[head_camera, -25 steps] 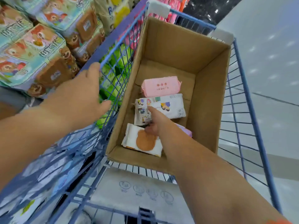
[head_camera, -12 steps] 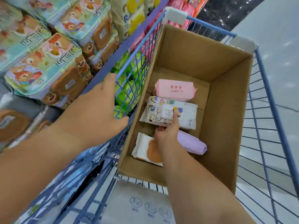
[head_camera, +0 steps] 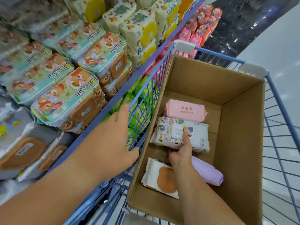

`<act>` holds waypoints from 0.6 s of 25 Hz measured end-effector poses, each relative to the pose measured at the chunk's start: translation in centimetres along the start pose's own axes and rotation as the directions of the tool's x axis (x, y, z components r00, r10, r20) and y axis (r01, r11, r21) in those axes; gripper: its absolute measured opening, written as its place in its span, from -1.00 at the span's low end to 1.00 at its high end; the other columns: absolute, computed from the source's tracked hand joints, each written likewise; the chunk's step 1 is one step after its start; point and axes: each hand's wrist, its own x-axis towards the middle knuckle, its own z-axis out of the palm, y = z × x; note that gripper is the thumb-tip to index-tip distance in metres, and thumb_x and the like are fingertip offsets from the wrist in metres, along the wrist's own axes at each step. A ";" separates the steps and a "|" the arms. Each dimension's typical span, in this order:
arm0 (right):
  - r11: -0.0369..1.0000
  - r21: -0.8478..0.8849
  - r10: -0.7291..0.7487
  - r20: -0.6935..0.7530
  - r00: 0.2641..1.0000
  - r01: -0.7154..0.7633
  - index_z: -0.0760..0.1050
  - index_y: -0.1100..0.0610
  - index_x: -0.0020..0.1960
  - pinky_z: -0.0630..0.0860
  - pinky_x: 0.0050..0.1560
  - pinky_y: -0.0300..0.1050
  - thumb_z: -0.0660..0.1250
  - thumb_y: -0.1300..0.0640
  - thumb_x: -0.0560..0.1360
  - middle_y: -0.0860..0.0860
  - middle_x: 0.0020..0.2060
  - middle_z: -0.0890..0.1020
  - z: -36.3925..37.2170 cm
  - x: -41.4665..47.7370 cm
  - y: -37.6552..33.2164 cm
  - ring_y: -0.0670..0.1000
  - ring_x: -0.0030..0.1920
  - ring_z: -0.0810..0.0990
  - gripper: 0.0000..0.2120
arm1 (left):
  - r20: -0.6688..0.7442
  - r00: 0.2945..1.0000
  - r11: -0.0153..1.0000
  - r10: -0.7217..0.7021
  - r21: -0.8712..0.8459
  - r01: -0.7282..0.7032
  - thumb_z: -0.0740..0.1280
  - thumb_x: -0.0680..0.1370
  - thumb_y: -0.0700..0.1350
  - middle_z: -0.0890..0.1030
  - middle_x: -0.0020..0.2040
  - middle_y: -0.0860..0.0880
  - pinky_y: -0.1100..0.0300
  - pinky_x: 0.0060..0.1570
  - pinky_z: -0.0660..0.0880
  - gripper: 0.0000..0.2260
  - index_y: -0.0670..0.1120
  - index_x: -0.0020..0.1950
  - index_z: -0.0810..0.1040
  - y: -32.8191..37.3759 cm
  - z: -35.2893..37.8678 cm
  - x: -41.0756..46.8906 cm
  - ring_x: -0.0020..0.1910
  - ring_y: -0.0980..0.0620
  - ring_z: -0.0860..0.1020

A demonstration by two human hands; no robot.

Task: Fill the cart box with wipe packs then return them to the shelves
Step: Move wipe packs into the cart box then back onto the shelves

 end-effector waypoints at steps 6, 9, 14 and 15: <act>0.997 -0.080 -0.004 -0.117 0.993 -0.005 0.51 0.07 0.34 0.58 0.14 0.31 0.49 0.07 0.47 0.14 0.12 0.71 0.4 -2.0 -0.4 0.20 0.08 0.71 -0.54 | 0.026 0.999 0.999 0.025 0.027 -0.026 0.40 0.55 0.15 0.29 0.54 -0.01 0.25 -0.17 0.39 -0.04 0.01 0.64 -0.26 0.4 -0.5 0.0 -0.14 0.08 0.51; 0.984 -0.176 0.020 -0.034 0.999 -0.026 0.51 0.13 0.36 0.57 0.15 0.33 0.48 0.06 0.48 0.18 0.13 0.70 1.0 -6.6 -2.0 0.22 0.11 0.69 -0.52 | 0.048 0.999 1.000 0.019 -0.013 -0.018 0.42 0.55 0.13 0.16 0.62 -0.10 -0.04 0.01 0.59 -0.03 -0.01 0.66 -0.23 0.3 -1.6 -0.3 0.04 -0.07 0.61; 0.920 -0.390 0.063 0.074 0.995 -0.029 0.52 0.13 0.34 0.55 0.18 0.36 0.56 0.08 0.36 0.16 0.13 0.71 1.4 -18.2 -8.0 0.22 0.11 0.70 -0.43 | 0.085 0.996 0.997 0.019 -0.070 -0.013 0.33 0.57 0.25 0.03 0.63 -0.04 -0.12 0.42 0.36 -0.10 0.00 0.67 -0.18 2.2 -4.6 -5.2 0.56 -0.19 0.22; 0.889 -0.458 0.090 0.125 0.988 -0.023 0.54 0.15 0.32 0.56 0.20 0.32 0.52 0.08 0.41 0.17 0.13 0.70 1.9 -21.0 -9.3 0.21 0.13 0.70 -0.49 | 0.073 0.997 0.992 0.012 -0.127 -0.003 0.32 0.57 0.27 0.04 0.64 -0.02 -0.10 0.46 0.33 -0.12 0.02 0.67 -0.15 2.9 -5.6 -7.3 0.57 -0.15 0.21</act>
